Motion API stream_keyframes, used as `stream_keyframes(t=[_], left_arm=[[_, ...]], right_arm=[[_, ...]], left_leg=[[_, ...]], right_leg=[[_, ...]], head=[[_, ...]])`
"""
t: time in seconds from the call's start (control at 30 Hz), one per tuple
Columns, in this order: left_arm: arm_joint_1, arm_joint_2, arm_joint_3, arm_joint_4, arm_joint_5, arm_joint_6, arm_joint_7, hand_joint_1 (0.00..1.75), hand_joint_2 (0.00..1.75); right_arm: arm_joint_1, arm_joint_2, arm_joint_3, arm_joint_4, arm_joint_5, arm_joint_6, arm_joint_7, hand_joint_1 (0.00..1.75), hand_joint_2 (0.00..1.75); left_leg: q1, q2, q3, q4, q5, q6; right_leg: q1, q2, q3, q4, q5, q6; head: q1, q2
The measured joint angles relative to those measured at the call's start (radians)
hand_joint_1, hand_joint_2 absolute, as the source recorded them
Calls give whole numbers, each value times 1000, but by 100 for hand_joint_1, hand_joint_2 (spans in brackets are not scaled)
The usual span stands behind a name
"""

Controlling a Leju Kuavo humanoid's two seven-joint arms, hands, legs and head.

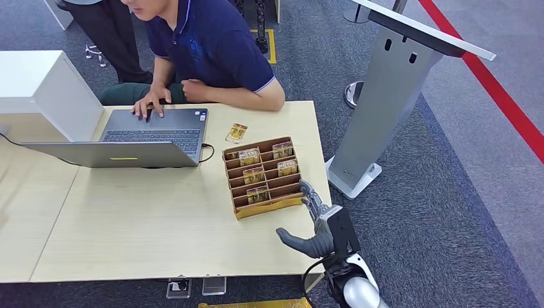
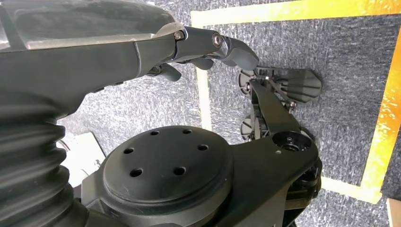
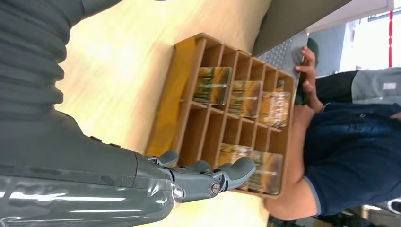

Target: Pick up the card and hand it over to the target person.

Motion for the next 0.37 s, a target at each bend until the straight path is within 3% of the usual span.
stream_keyframes(t=[0.37], left_arm=[[5, -6, 17, 2, 13, 2, -4, 0, 175]], right_arm=[[-28, 25, 1, 5, 17, 8, -3, 0, 175]], left_leg=[[0, 2, 0, 0, 0, 0]], right_leg=[[0, 2, -1, 1, 0, 0]], head=[[0, 0]])
